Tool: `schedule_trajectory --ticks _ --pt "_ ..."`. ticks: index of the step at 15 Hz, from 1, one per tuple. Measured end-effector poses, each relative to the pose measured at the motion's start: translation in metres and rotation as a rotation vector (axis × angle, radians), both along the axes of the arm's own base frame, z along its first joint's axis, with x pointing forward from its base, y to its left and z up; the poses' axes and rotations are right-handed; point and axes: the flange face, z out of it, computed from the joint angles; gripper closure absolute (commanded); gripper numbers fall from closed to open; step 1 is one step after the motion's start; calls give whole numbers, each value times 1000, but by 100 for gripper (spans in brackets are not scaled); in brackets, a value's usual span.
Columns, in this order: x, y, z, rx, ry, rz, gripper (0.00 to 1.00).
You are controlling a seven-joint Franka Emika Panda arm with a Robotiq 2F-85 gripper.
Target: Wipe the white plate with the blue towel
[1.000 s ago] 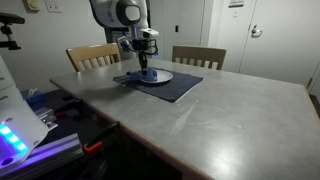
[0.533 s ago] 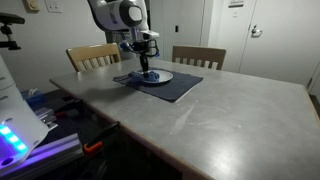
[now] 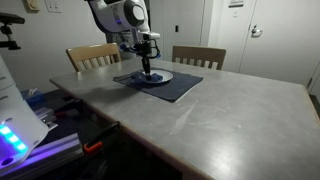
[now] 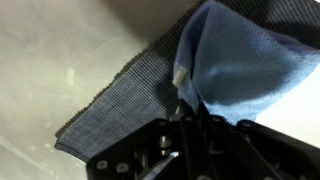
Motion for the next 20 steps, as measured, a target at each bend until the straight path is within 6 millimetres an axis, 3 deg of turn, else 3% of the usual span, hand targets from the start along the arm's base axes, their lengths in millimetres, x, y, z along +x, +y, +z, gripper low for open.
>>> schedule_trajectory --ticks 11,20 --pt "15 -15 -6 -22 -28 -129 98" --pt "41 -20 -13 -36 -52 -134 98"
